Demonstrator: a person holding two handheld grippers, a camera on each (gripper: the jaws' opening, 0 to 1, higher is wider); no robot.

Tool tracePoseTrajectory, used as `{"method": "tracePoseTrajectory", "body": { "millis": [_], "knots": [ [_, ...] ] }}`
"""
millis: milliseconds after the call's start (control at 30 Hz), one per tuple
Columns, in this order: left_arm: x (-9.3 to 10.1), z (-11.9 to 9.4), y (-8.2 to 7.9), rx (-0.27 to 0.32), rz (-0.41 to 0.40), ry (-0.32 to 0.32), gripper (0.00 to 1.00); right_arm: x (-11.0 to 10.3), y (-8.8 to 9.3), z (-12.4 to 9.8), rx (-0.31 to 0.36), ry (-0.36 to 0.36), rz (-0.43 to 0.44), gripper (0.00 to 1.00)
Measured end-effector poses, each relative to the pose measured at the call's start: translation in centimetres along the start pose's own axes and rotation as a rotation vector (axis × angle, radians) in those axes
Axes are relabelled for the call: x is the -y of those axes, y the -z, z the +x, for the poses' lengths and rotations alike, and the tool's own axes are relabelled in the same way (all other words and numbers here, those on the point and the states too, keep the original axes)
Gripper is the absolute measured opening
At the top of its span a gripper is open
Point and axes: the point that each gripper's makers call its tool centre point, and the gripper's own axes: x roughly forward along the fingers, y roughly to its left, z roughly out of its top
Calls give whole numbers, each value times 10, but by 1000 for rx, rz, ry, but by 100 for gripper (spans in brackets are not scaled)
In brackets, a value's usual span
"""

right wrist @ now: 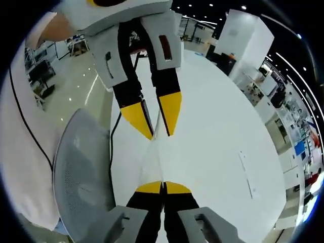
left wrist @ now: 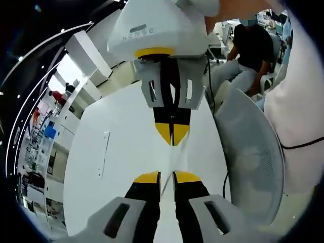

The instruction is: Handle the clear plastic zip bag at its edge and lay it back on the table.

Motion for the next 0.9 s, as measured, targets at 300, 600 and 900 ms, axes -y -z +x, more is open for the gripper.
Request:
{"method": "tracePoseTrajectory", "body": {
  "millis": [300,600,900],
  "knots": [
    [14,2,-25,65,38,37,9,5,-2,-2,-4,12,1,0],
    [22,11,-32,67,67,60,10,7,-6,-3,4,11,6,0],
    [22,25,-23,13,124,57,11,1,-8,-4,9,0,8,0]
  ]
}}
